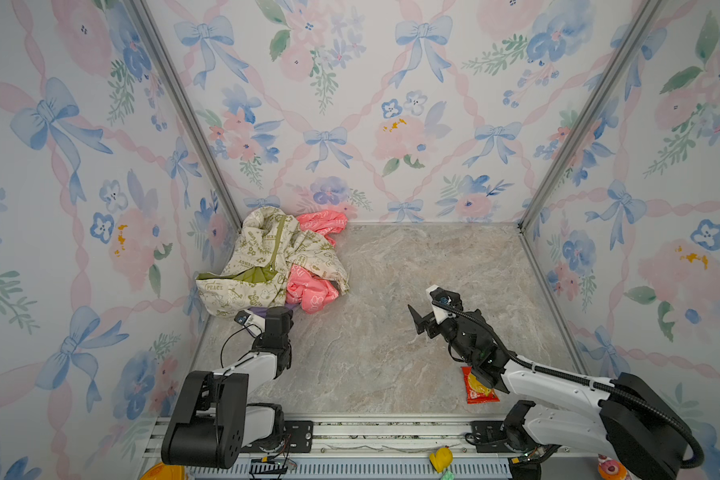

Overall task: Pick out a specific cloth from the pile
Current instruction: 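Lower the left gripper onto the lavender cloth under the jacket, then grasp the lavender cloth with the left gripper and lift it up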

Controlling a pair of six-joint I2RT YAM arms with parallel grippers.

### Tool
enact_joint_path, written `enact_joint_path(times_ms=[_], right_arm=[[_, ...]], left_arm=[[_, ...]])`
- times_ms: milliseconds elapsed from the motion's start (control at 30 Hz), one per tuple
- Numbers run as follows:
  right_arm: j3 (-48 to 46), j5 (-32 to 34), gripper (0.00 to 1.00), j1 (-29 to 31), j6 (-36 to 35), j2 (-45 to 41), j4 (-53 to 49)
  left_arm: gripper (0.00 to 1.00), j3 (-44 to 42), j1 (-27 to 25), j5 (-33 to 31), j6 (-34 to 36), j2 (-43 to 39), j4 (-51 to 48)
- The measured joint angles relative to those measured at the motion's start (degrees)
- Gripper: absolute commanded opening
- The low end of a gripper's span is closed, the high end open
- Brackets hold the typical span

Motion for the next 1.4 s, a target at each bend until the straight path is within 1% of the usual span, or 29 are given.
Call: enact_joint_path(times_ms=[67,133,333,667,867,1033,1400], right_arm=[[0.02,0.02,0.97,0.00,0.00,0.00,-0.50],[0.04,0.02,0.97,0.00,0.00,-0.02,-0.85],[0.04,0.20,0.97,0.00,0.00,-0.39,-1.18],[0.04,0.63,0.97,0.00,0.00,-0.66,-1.25],[0.04,0.66,0.97,0.00,0.02,-0.85,-1.29],[0.04,1.03,0.97,0.02,0.04,-1.38,-1.36],[0.04,1.09,0.97,0.04,0.04,-1.53,-1.40]], left_arm=[[0.09,0.04,0.02,0.33,0.20,1.01,0.81],[0.00,0.04,0.07,0.72,0.74,1.51,1.66],[0.00,-0.37,0.04,1.53,2.75,-0.37,3.06],[0.00,-1.14,0.04,3.98,5.75,-12.90,3.45],[0.00,-0.96,0.04,6.58,7.30,-18.36,3.39],[0.00,1.42,0.04,8.55,8.33,-20.17,2.78],[0.00,10.99,-0.87,10.69,9.73,-19.91,1.62]])
